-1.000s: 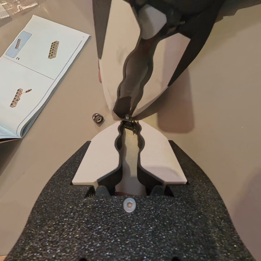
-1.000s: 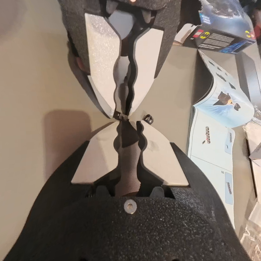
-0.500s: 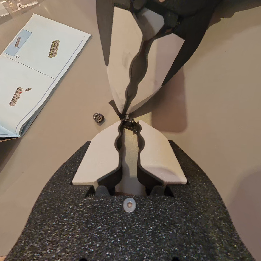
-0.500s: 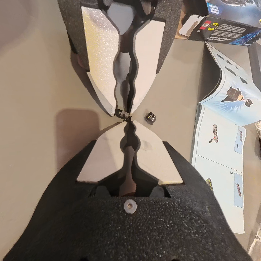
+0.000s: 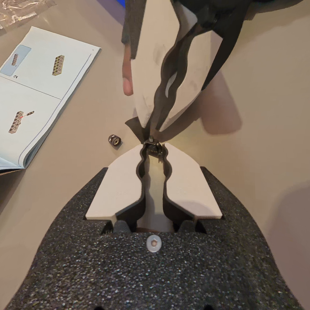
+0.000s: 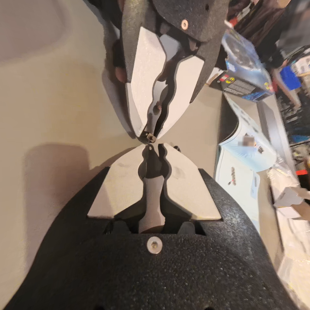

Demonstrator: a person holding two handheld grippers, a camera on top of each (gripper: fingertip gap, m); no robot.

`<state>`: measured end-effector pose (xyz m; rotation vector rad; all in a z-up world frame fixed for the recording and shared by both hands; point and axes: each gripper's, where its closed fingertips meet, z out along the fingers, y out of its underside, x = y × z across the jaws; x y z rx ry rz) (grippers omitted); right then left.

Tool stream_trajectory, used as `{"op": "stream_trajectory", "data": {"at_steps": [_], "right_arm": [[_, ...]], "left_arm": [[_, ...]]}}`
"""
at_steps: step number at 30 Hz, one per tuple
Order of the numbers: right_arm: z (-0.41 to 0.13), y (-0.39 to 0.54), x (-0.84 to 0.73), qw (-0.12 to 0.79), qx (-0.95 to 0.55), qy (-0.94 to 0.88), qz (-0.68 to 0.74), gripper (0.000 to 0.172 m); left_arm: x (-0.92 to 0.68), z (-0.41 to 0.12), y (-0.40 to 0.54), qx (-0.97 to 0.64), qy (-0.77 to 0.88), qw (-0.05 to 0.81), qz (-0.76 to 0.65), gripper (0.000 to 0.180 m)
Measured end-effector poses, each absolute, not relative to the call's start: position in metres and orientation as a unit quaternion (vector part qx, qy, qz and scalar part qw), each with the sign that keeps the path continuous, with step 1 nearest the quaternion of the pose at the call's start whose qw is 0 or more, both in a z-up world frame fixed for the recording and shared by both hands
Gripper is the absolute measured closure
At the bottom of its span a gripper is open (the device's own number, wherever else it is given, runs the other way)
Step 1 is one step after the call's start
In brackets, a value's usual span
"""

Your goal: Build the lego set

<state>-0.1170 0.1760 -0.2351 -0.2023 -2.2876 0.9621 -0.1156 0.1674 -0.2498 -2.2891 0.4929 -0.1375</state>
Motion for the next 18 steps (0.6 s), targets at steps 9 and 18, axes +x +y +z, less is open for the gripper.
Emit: {"op": "stream_trajectory", "data": {"at_steps": [9, 18], "right_arm": [[-0.239, 0.16, -0.113, 0.399, 0.022, -0.861, 0.316, 0.153], [-0.243, 0.158, -0.111, 0.403, 0.036, -0.865, 0.297, 0.16]], "left_arm": [[-0.104, -0.251, 0.161, -0.897, 0.228, 0.374, -0.066, 0.163], [-0.104, -0.253, 0.16, -0.897, 0.23, 0.371, -0.072, 0.163]]}}
